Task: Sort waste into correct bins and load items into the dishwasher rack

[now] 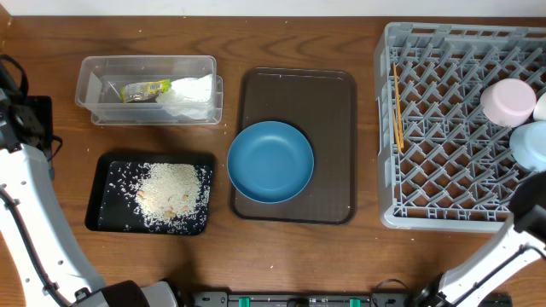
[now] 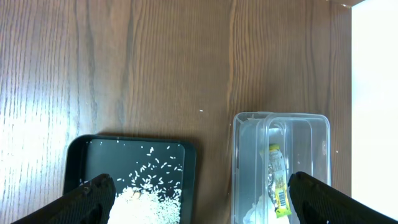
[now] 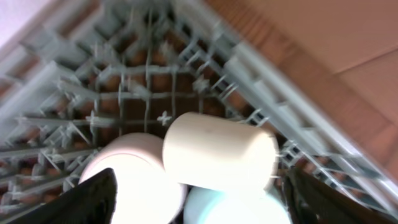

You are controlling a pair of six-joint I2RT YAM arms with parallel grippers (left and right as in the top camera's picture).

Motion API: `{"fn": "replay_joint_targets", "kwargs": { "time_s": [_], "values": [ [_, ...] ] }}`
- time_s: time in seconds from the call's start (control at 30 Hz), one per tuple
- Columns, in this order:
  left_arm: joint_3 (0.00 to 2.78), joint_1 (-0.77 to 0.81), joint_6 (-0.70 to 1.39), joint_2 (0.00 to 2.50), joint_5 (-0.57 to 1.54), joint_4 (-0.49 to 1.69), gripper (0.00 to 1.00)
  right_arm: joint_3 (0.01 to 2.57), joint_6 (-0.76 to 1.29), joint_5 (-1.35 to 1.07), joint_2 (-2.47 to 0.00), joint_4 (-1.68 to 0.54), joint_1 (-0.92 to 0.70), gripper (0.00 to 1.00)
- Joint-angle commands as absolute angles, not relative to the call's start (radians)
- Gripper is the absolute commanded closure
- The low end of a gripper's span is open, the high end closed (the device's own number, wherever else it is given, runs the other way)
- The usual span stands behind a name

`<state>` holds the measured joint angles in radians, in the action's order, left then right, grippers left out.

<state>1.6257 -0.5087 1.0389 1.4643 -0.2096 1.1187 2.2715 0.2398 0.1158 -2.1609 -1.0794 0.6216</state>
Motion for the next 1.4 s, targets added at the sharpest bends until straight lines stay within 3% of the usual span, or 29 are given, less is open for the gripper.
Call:
{"fn": "replay_joint_targets", "kwargs": {
  "time_s": [0.0, 0.43, 1.37],
  "values": [
    [1.625, -0.511, 1.029, 1.470, -0.222, 1.121, 0.08, 2.276, 0.297, 0.115, -2.092, -1.106, 0.680, 0.11],
    [1.625, -0.511, 1.029, 1.470, -0.222, 1.121, 0.08, 2.275, 0.282, -0.317, -2.229, -1.219, 0.796, 0.12],
    [1.625, -0.511, 1.029, 1.470, -0.222, 1.121, 0.08, 2.273, 0.265, -0.463, -2.353, -1.169, 0.862, 0.10]
  ]
}}
